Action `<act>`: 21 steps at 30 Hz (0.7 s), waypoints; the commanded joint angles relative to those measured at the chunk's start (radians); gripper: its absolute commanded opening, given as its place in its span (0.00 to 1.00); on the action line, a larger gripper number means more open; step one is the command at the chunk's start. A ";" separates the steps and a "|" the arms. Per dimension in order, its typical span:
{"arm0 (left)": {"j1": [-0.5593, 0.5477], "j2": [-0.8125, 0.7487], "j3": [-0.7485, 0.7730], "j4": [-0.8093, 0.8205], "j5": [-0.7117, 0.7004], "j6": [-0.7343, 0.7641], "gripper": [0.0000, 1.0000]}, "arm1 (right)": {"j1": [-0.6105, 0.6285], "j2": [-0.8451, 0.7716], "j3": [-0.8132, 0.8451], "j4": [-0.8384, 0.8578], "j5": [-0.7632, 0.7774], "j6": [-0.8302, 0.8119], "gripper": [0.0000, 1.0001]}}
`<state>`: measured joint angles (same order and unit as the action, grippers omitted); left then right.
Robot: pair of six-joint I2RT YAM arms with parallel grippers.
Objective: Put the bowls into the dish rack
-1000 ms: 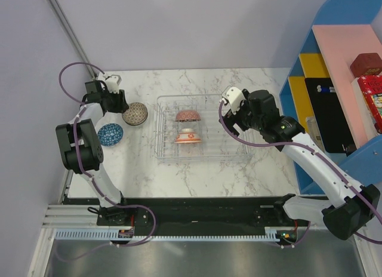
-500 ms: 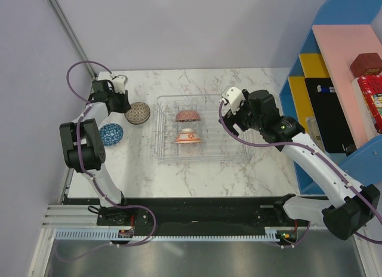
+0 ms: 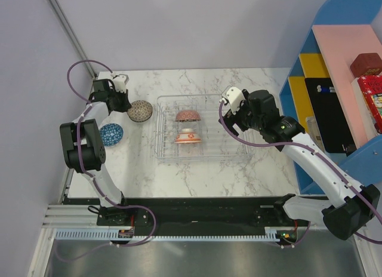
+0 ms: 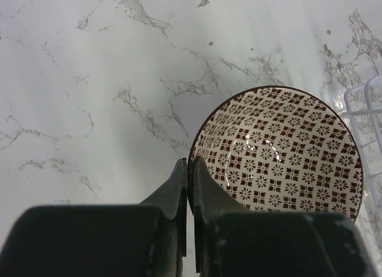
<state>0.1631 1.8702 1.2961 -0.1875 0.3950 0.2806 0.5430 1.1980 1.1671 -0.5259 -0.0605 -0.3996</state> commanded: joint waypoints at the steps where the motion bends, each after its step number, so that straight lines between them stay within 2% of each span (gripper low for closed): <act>1: -0.005 -0.078 0.002 -0.001 -0.004 0.014 0.02 | -0.003 -0.014 0.000 0.040 -0.030 0.024 0.97; 13: -0.004 -0.233 -0.050 -0.027 0.039 -0.006 0.02 | -0.003 -0.005 0.025 0.037 -0.058 0.051 0.97; 21: 0.013 -0.338 -0.047 -0.050 0.085 -0.038 0.02 | -0.003 0.043 0.091 0.063 -0.073 0.142 0.97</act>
<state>0.1642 1.6398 1.2293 -0.2604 0.4042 0.2802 0.5430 1.2213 1.1828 -0.5228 -0.1017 -0.3313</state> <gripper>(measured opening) 0.043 0.974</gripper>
